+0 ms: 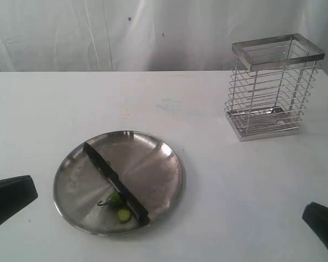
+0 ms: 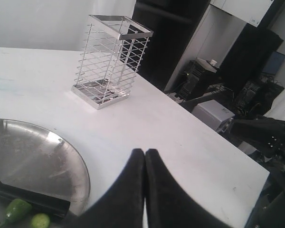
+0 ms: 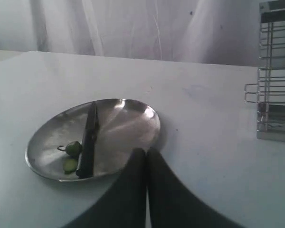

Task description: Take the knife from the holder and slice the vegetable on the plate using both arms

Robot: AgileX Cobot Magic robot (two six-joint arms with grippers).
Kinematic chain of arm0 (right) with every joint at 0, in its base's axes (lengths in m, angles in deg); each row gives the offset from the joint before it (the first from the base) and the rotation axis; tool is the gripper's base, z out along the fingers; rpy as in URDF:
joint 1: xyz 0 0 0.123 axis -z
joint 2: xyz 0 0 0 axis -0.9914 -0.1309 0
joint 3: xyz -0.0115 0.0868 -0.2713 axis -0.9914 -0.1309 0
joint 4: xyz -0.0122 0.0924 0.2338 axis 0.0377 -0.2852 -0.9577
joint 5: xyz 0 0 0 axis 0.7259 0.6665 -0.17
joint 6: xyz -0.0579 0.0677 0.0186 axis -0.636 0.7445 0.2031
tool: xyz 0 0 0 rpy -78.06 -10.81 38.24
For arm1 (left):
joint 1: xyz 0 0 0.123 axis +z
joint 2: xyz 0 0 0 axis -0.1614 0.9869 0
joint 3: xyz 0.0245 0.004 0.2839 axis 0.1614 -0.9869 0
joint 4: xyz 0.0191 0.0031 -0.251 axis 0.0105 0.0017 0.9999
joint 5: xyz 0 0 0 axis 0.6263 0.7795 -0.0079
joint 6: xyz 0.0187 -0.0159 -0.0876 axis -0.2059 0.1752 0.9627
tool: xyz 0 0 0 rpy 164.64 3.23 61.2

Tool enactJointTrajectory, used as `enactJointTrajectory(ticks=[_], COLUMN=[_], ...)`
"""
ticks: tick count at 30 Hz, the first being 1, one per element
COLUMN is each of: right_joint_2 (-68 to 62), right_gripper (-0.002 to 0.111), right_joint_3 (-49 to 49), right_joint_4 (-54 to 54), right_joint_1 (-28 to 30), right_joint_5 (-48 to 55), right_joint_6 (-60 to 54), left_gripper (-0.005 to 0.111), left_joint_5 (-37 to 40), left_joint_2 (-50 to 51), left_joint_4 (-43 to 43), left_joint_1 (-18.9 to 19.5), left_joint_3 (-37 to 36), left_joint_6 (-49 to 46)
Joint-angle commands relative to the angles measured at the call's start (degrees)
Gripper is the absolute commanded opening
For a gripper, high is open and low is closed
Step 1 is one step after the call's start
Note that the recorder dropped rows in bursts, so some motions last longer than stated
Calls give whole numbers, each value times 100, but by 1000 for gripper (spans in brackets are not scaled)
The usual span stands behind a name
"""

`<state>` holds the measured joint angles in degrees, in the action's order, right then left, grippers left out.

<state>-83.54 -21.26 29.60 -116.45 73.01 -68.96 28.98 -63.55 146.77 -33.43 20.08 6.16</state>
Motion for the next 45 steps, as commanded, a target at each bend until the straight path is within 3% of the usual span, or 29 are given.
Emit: enactJointTrajectory(ticks=[1, 5, 25, 30, 33, 37, 39, 40, 45], right_joint_2=[363, 363, 363, 363, 363, 363, 363, 363, 363], right_gripper=[0, 0, 0, 0, 0, 0, 0, 0, 0], right_joint_3=[-56, -56, -56, -56, -56, -56, -56, -56, -56], right_joint_4=[121, 123, 110, 110, 110, 110, 110, 110, 110], right_joint_1=[304, 335, 335, 335, 335, 335, 335, 335, 335], right_joint_5=[452, 1036, 1072, 1072, 1072, 1072, 1072, 1072, 1072], right_joint_6=[0, 0, 0, 0, 0, 0, 0, 0, 0], left_gripper=[0, 0, 0, 0, 0, 0, 0, 0, 0], left_joint_5=[62, 62, 62, -239, -440, -96, 210, 336, -281], left_joint_2=[-31, -31, -31, -439, -651, -956, -1118, -1219, -1856], left_joint_4=[64, 64, 64, -506, -2128, -6359, -7811, -8118, -8168], left_joint_1=[9, 9, 9, 9, 9, 9, 9, 9, 9], left_joint_3=[-27, -27, -38, -163, -212, -231, -241, -270, -769], left_joint_6=[6, 6, 6, 143, 1794, 6130, 7702, 8049, 7861])
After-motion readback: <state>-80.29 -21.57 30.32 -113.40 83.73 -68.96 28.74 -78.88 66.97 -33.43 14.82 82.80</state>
